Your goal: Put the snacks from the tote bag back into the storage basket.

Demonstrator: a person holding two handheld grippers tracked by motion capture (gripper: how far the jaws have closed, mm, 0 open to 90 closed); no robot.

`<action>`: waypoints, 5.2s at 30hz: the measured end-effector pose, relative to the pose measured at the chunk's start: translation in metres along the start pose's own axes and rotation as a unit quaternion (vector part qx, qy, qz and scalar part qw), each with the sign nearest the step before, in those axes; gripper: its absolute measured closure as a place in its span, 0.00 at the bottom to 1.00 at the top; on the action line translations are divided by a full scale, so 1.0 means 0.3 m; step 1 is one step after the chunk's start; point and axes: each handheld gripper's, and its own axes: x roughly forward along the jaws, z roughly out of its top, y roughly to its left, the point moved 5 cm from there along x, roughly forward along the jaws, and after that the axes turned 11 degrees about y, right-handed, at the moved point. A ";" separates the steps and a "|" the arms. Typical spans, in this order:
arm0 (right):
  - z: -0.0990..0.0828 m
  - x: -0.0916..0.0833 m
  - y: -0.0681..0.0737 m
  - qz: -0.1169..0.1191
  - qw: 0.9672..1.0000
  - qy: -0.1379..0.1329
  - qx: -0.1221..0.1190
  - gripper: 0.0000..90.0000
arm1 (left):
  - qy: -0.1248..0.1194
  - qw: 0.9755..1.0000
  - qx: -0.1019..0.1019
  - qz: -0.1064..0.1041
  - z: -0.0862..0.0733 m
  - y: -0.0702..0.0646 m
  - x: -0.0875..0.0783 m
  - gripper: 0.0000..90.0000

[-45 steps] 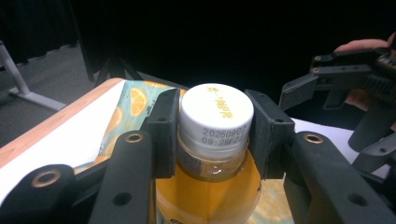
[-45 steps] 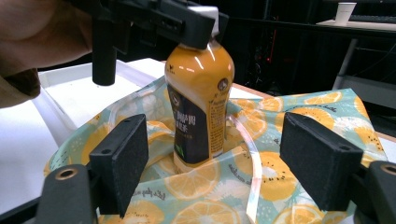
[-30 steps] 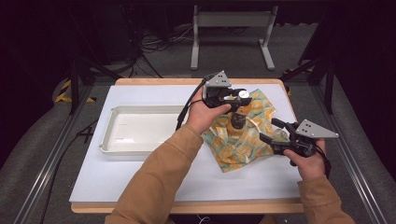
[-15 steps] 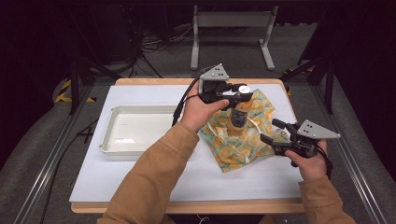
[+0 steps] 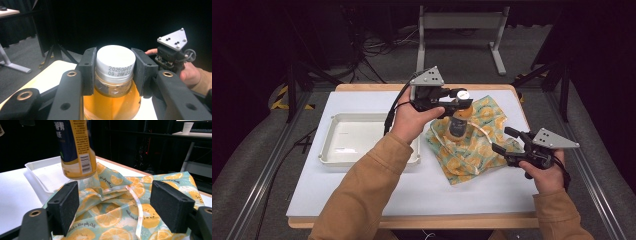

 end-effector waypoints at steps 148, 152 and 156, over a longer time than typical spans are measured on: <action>-0.037 0.011 0.015 0.010 0.999 0.047 -0.003 0.22 | 0.076 0.981 -0.104 0.144 -0.638 -0.015 -0.443 0.11; -0.049 0.003 0.016 0.007 0.999 0.053 -0.005 0.22 | 0.068 0.980 -0.117 0.145 -0.683 -0.026 -0.466 0.10; -0.066 0.000 0.015 0.007 0.998 0.062 -0.006 0.21 | 0.061 0.978 -0.132 0.148 -0.722 -0.033 -0.487 0.07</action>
